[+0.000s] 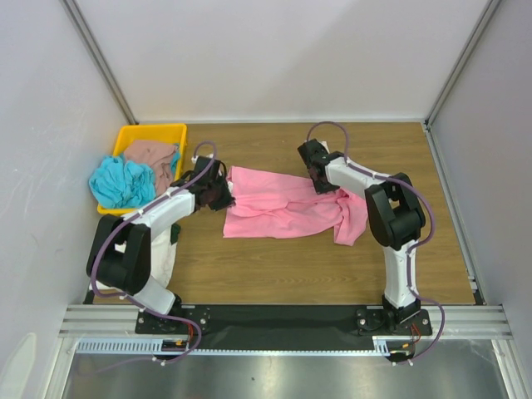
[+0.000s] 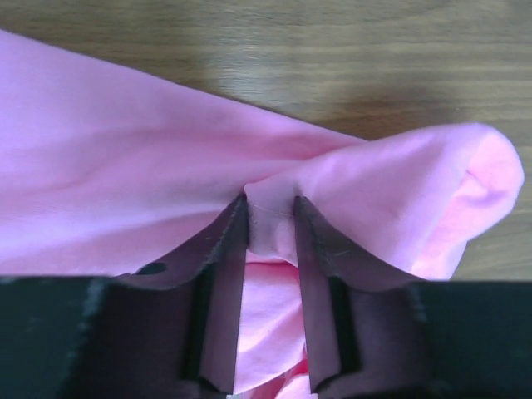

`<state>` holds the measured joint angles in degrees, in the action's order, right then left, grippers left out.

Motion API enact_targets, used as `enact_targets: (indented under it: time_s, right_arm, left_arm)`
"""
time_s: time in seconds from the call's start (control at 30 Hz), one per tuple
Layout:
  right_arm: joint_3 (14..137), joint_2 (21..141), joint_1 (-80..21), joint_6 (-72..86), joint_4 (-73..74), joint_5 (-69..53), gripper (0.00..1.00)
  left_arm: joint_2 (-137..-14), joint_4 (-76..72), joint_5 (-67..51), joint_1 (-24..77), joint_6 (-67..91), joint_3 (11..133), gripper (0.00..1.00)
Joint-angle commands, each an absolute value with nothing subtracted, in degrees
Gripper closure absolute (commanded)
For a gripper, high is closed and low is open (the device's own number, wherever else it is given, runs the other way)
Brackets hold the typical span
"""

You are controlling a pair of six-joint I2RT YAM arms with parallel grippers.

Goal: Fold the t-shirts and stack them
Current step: Flatten the tshirt out

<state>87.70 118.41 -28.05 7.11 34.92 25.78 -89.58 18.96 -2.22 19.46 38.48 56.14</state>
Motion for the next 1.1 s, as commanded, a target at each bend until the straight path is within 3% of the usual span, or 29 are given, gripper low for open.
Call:
enact_targets:
  time_s: [0.0, 0.2, 0.37, 1.07]
  right_arm:
    - [86.8, 116.6, -27.2, 11.2, 35.4, 30.0, 0.69]
    - [84.3, 113.2, -25.8, 13.2, 34.6, 28.7, 0.80]
    - [84.2, 111.3, -24.6, 14.5, 35.2, 27.9, 1.00]
    - [92.0, 86.5, -13.3, 11.3, 32.1, 16.3, 1.00]
  left_arm:
    - [-87.5, 17.7, -2.7, 18.7, 37.3, 55.5, 1.00]
    - [-87.0, 17.8, -2.5, 18.6, 37.1, 55.6, 1.00]
    - [-86.7, 19.3, -2.0, 18.6, 36.1, 57.1, 1.00]
    - [-75.9, 28.0, 1.8, 14.7, 31.6, 79.4, 1.00]
